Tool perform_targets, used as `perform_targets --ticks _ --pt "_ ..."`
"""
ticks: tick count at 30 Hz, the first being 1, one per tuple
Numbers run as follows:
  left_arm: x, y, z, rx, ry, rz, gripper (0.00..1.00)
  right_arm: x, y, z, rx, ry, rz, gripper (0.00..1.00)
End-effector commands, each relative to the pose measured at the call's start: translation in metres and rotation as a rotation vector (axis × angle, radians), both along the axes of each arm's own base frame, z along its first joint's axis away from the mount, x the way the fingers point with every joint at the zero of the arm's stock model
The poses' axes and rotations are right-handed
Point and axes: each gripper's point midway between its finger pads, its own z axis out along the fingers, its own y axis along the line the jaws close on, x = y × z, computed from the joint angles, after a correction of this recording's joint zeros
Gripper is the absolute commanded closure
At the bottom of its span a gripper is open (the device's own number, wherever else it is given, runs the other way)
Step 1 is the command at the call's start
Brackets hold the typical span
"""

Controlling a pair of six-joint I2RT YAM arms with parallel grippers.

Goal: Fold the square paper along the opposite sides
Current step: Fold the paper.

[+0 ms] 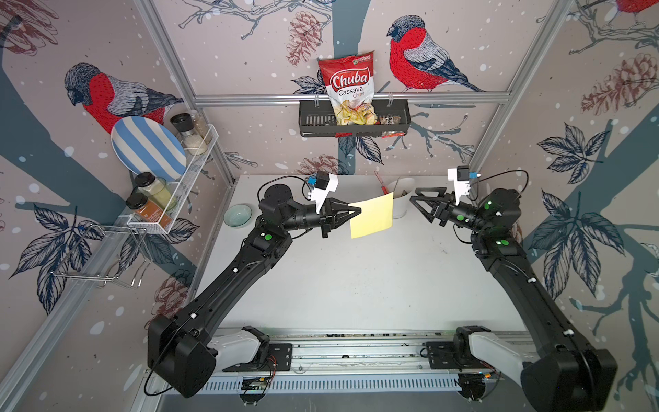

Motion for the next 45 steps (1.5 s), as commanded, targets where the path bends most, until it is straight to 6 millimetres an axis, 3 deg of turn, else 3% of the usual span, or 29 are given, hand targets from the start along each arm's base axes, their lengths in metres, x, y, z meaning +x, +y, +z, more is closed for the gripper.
perform_targets --ticks 1,4,21,34,45 --pt "-0.009 -0.001 0.011 -0.03 -0.026 -0.075 1.0 -0.018 0.018 -0.001 -0.059 -0.077 0.093 0.29" --pt "-0.012 -0.004 0.014 -0.042 -0.024 -0.114 1.0 -0.02 0.027 -0.002 -0.085 -0.084 0.096 0.28" --pt "-0.013 -0.005 0.012 -0.03 -0.019 -0.135 1.0 -0.011 0.024 -0.005 -0.094 -0.076 0.044 0.3" --pt "0.007 -0.007 0.013 -0.014 -0.044 -0.031 1.0 -0.044 0.043 -0.008 -0.127 -0.13 0.151 0.3" --pt "0.02 -0.01 0.0 0.025 -0.022 0.008 1.0 -0.056 0.051 -0.004 -0.117 -0.142 0.201 0.3"
